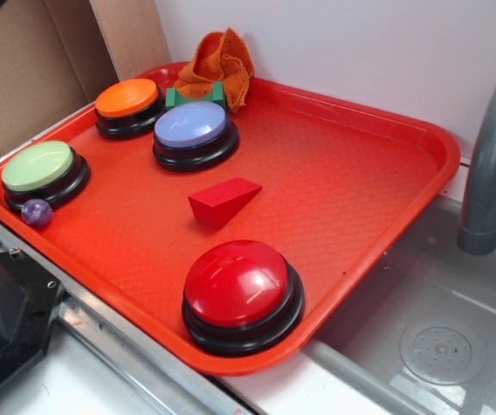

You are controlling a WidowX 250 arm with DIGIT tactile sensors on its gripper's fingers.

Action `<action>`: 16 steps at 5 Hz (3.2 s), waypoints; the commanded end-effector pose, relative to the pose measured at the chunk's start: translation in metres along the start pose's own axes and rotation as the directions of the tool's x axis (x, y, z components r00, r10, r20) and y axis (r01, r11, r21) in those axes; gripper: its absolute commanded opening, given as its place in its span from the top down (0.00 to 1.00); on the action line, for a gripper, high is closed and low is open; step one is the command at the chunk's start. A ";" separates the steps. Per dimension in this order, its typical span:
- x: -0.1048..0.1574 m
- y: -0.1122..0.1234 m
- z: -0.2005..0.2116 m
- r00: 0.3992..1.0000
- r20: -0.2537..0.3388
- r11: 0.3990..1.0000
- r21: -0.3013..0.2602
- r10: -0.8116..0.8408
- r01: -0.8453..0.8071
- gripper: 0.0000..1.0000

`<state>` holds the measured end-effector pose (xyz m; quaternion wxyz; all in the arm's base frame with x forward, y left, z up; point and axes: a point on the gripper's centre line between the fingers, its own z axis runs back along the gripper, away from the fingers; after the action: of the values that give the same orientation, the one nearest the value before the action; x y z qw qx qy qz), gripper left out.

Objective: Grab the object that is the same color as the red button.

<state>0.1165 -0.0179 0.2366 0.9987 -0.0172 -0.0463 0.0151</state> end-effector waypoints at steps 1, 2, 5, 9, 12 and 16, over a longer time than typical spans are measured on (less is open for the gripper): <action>0.000 0.000 0.000 1.000 0.000 1.000 0.000 0.000 0.000 0.00; 0.014 0.000 -0.015 0.998 0.028 0.998 -0.036 -0.049 0.050 0.00; 0.069 -0.016 -0.079 0.997 0.061 0.999 -0.017 -0.042 0.043 0.00; 0.098 -0.028 -0.198 0.990 -0.038 0.991 -0.026 0.134 -0.135 0.00; 0.087 -0.041 -0.234 0.984 -0.098 0.989 -0.008 0.148 -0.149 0.41; 0.093 -0.007 -0.141 0.994 -0.100 0.996 0.071 -0.039 0.047 1.00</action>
<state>0.2150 -0.0295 0.0902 0.9992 0.0221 0.0329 -0.0088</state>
